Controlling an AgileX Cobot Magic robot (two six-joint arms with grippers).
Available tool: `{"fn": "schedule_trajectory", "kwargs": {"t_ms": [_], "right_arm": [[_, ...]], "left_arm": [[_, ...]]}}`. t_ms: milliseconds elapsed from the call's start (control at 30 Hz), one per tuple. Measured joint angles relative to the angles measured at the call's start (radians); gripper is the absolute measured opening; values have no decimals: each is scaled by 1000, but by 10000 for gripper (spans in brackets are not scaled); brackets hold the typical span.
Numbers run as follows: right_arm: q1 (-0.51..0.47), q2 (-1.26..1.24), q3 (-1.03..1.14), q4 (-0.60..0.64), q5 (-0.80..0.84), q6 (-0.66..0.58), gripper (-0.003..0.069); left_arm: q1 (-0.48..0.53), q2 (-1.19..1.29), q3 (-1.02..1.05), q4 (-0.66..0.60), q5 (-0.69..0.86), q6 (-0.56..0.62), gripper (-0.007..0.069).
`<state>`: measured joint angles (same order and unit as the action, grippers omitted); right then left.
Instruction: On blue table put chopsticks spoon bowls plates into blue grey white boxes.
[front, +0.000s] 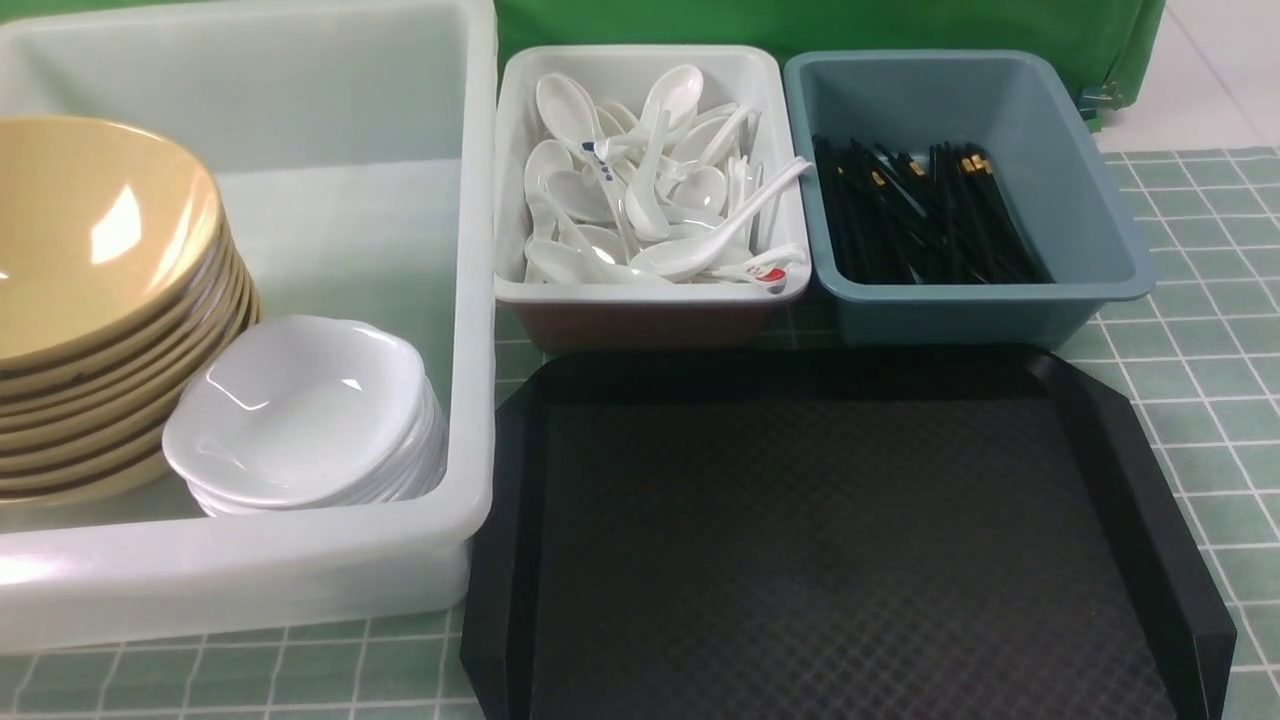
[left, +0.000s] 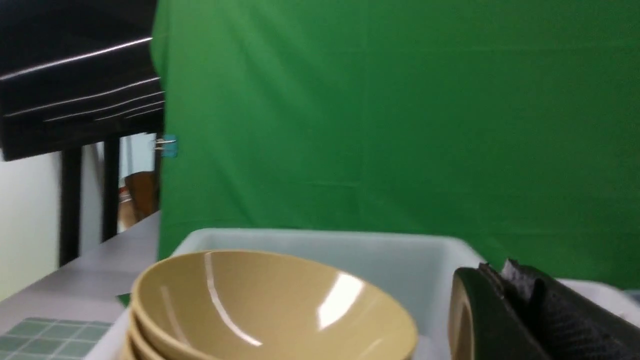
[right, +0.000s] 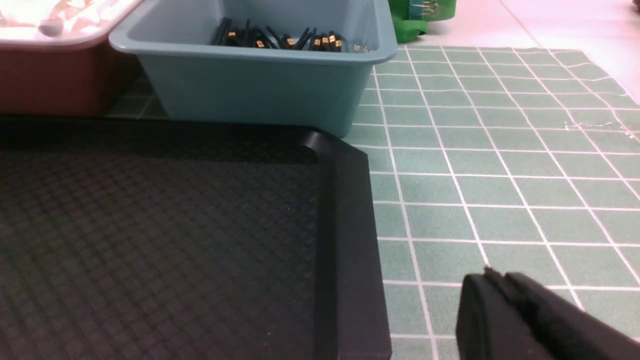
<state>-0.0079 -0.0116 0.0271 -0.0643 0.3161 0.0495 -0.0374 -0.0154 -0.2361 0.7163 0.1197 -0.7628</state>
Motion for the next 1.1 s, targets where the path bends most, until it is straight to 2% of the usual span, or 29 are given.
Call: {"fn": "schedule_trajectory", "kwargs": {"t_ms": [133,200,233,300,367,467,500,600,900,1100], "right_arm": [[0,0,0,0,0,0,74],[0,0,0,0,0,0,76],[0,0,0,0,0,0,76],[0,0,0,0,0,0,78],[0,0,0,0,0,0,78],[0,0,0,0,0,0,78],[0,0,0,0,0,0,81],[0,0,0,0,0,0,86],[0,0,-1,0,3,-1,95],[0,0,-1,0,3,-2,102]], "left_arm": [[0,0,71,-285,-150,216,5],[1,0,126,-435,-166,314,5],[1,0,132,-448,-166,323,5],[1,0,212,-570,-162,416,5],[1,0,253,-617,-120,474,5],[1,0,261,-640,-25,490,5],[1,0,261,-661,66,489,5],[1,0,260,-704,211,492,5],[1,0,256,-778,234,615,5],[1,0,256,-786,234,640,5]]}}
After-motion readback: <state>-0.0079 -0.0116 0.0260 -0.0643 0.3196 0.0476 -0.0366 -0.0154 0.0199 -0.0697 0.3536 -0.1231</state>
